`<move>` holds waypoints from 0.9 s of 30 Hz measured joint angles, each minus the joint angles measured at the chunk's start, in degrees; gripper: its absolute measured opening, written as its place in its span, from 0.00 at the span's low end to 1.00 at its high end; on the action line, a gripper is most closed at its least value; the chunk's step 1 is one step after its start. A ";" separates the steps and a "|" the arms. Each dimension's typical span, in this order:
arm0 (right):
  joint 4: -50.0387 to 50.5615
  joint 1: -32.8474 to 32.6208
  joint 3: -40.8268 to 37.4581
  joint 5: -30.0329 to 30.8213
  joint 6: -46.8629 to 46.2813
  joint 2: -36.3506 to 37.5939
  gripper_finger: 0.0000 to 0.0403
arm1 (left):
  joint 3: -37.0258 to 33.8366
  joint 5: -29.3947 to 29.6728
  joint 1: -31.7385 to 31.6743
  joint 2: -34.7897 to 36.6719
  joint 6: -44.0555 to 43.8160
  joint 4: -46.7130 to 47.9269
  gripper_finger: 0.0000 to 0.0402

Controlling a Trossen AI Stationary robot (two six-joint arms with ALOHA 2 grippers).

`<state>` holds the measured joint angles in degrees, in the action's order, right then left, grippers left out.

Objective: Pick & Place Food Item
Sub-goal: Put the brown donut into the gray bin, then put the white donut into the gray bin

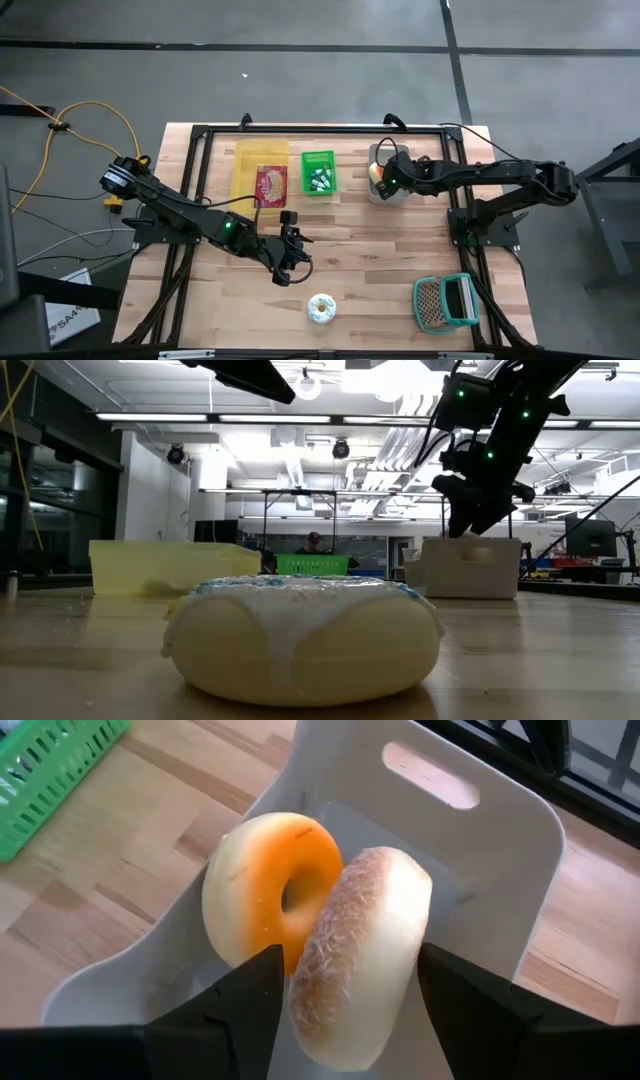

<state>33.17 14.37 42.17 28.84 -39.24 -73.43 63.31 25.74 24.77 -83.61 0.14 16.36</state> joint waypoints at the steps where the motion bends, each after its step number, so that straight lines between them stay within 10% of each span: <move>1: -0.02 0.00 0.00 0.00 -0.06 0.00 0.54 | 0.00 0.00 0.00 0.00 0.00 0.00 0.41; 27: -17.01 3.68 0.00 1.10 2.02 0.00 0.54 | 0.00 0.00 0.00 0.00 -0.15 -0.07 0.41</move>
<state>16.15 18.05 42.17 29.94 -37.22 -73.43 63.31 25.74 24.77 -83.61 -0.01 16.29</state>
